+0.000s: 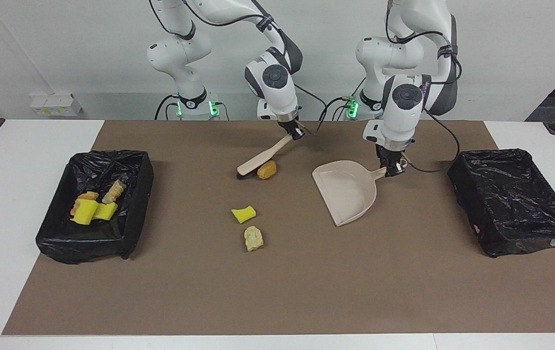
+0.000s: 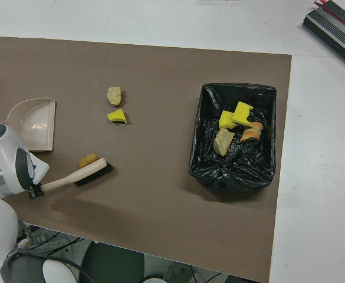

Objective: Sweep and dump trash in bin
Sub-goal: 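Sweep the scattered pieces toward the dustpan held by the left gripper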

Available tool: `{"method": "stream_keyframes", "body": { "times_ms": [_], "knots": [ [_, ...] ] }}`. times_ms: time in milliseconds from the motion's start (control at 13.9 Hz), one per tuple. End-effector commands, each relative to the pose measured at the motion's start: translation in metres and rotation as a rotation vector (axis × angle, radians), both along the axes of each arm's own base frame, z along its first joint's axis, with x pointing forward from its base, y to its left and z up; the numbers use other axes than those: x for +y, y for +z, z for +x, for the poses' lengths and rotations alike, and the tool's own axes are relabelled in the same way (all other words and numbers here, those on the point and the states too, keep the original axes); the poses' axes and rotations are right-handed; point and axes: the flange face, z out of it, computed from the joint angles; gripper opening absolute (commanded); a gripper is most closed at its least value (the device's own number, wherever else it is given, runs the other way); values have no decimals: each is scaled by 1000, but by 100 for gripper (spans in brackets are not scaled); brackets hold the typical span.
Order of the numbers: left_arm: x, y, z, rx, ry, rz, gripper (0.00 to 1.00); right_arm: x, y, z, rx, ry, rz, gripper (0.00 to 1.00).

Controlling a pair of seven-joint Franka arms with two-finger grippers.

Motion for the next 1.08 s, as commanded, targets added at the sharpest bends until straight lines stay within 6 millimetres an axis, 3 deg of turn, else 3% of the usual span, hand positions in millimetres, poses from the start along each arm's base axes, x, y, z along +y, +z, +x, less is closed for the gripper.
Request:
{"method": "stream_keyframes", "body": {
  "times_ms": [0, 288, 576, 864, 1008],
  "knots": [
    [-2, -1, 1, -9, 12, -7, 0, -3, -4, 50, -62, 86, 29, 0],
    [-2, -2, 1, -8, 15, -6, 0, -6, 19, 106, -140, 143, 77, 0],
    [-3, -1, 1, -11, 15, -7, 0, 2, 36, 129, -170, 200, 63, 0],
    [-4, -1, 1, -17, 43, -7, 0, -31, 64, 132, -167, 361, 65, 0],
    [-4, -1, 1, -16, 45, -6, 0, -53, 62, 142, -191, 503, 34, 0]
  ]
}}
